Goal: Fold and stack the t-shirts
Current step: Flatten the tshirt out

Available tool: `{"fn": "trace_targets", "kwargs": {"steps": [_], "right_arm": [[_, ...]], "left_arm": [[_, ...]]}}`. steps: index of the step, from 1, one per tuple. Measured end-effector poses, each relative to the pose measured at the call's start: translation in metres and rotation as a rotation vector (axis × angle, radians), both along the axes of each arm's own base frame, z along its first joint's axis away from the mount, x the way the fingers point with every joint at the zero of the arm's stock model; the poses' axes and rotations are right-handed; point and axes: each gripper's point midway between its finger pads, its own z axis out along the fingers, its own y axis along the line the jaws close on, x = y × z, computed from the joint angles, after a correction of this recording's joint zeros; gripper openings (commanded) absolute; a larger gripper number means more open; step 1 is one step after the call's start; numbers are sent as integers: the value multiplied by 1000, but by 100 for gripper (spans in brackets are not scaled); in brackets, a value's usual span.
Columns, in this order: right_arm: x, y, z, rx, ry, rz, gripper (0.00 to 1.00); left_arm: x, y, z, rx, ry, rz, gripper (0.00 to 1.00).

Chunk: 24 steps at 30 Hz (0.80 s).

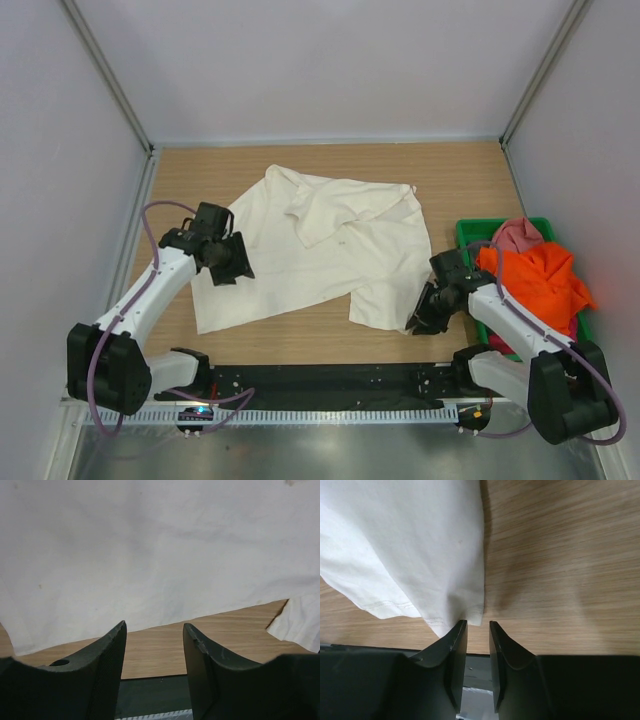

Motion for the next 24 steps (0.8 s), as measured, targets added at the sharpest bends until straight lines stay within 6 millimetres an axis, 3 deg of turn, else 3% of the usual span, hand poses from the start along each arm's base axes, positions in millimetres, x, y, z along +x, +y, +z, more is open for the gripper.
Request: {"fn": "trace_targets", "kwargs": {"steps": [8, 13, 17, 21, 24], "right_arm": [[-3, 6, -11, 36, 27, -10, 34], [-1, 11, -12, 58, 45, -14, 32], [3, 14, -12, 71, 49, -31, 22], [11, 15, -14, 66, 30, -60, 1], [15, 15, -14, 61, 20, -72, 1]], "left_arm": [[-4, 1, 2, 2, 5, 0, 50], [-4, 1, 2, 2, 4, 1, 50], [-5, 2, 3, 1, 1, 1, 50], [-5, 3, 5, 5, -8, 5, 51], [-5, 3, 6, 7, -10, 11, 52]]}}
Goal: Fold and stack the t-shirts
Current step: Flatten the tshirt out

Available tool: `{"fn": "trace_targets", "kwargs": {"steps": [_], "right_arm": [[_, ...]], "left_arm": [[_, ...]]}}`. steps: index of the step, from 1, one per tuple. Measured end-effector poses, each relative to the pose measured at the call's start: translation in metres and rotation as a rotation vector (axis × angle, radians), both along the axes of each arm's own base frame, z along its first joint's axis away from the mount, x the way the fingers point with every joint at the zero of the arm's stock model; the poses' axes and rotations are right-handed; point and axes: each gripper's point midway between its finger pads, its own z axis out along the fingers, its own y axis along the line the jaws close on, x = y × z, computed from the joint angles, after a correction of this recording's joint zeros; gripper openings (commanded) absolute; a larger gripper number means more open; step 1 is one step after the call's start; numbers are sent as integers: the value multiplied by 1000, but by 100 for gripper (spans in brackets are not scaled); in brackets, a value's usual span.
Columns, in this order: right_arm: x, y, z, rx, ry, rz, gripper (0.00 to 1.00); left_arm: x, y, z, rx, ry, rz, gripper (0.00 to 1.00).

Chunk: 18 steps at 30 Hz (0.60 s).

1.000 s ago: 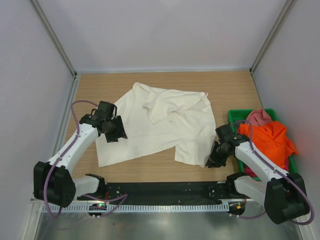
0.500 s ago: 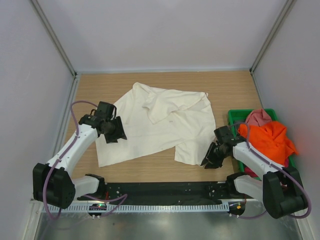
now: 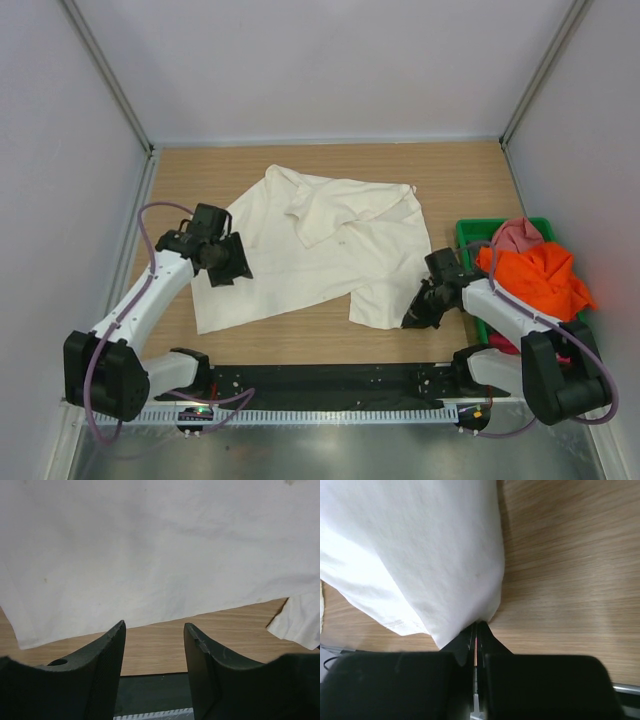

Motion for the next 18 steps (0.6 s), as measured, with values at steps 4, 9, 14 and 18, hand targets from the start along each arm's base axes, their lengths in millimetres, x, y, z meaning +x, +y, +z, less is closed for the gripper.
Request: {"fn": "trace_targets", "kwargs": {"steps": [4, 9, 14, 18], "right_arm": [[13, -13, 6, -92, -47, -1, 1], [65, -28, 64, -217, -227, 24, 1], [124, -26, 137, -262, -419, 59, 1], [145, -24, 160, -284, -459, 106, 1]], "left_arm": [[1, 5, 2, -13, 4, 60, 55], [0, 37, -7, -41, 28, 256, 47], [6, 43, -36, -48, 124, 320, 45], [23, 40, -69, -37, 233, 322, 45]]}}
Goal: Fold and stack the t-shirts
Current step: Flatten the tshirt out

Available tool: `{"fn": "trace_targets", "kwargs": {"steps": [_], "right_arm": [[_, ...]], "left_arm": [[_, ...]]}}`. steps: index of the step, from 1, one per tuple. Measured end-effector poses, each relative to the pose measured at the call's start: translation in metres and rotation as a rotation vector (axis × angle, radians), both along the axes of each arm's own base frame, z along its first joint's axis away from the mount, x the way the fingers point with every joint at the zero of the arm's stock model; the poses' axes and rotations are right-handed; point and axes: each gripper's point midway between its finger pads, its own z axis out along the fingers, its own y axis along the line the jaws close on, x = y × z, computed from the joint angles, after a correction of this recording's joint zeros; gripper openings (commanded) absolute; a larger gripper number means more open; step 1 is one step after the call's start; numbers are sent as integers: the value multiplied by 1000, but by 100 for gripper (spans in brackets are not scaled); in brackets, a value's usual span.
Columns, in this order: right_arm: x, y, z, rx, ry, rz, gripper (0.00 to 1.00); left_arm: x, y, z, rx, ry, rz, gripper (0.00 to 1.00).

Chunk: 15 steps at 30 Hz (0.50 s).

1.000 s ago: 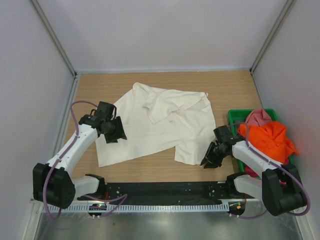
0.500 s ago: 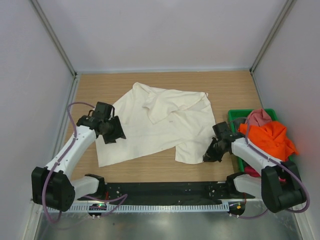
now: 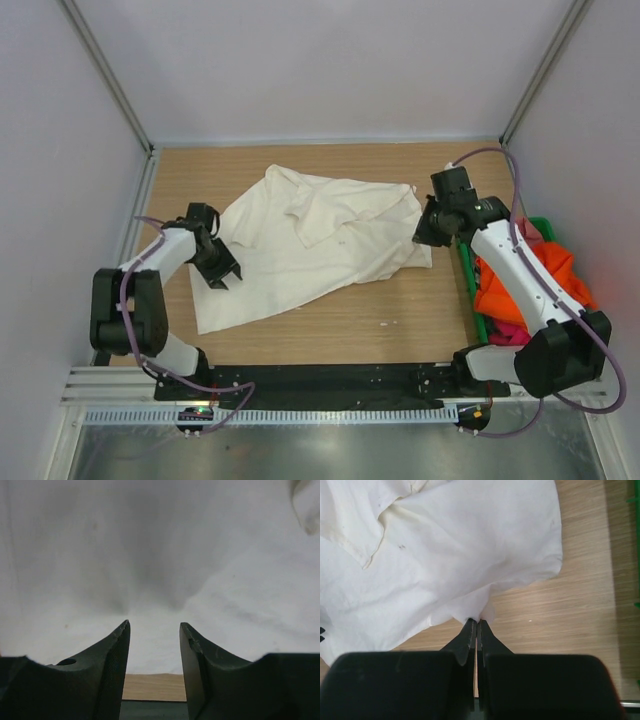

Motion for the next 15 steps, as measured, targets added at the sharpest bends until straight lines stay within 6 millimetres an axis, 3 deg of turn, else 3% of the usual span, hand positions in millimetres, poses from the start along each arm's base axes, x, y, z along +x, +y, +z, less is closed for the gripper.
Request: {"fn": "trace_targets", "kwargs": {"steps": [4, 7, 12, 15], "right_arm": [[20, 3, 20, -23, -28, 35, 1], [46, 7, 41, -28, -79, 51, 1], [92, 8, 61, -28, -133, 48, 1], [116, 11, 64, -27, -138, 47, 1]], "left_arm": [[26, -3, -26, -2, 87, -1, 45], [54, -7, -27, -17, 107, -3, 42], [125, -12, -25, -24, 75, -22, 40], [174, -10, -19, 2, 17, -37, 44]]}}
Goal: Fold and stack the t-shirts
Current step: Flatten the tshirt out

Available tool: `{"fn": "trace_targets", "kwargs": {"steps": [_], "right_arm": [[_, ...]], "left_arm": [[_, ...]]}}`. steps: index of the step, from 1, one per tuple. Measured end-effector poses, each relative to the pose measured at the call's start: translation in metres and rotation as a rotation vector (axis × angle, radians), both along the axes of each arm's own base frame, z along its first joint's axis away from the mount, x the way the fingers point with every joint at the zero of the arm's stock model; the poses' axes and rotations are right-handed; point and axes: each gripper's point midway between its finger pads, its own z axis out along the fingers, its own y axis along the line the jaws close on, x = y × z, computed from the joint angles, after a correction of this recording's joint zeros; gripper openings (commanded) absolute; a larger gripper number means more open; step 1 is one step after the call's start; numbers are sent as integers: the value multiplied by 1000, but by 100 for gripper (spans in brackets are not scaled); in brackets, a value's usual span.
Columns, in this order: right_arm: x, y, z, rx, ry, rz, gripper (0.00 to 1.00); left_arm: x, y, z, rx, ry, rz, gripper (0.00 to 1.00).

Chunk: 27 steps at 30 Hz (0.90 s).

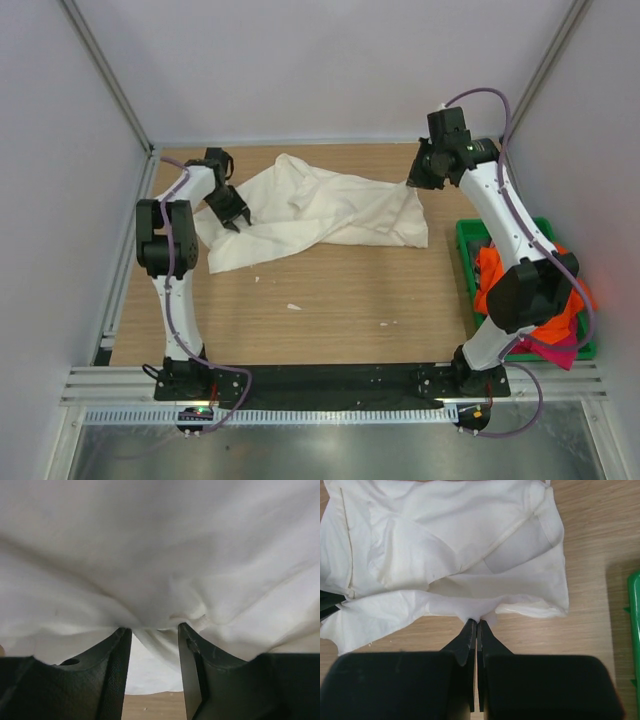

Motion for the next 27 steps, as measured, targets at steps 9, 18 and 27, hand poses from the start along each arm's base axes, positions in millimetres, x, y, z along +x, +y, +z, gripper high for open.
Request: {"fn": "trace_targets", "kwargs": {"steps": [9, 18, 27], "right_arm": [[-13, 0, -32, -6, 97, 13, 1], [-27, -2, -29, -2, 94, 20, 1], [-40, 0, -29, 19, 98, 41, 1]], "left_arm": [[-48, 25, 55, 151, -113, 37, 45], [-125, 65, 31, 100, -44, 215, 42], [-114, 72, 10, 85, -3, 238, 47]]}}
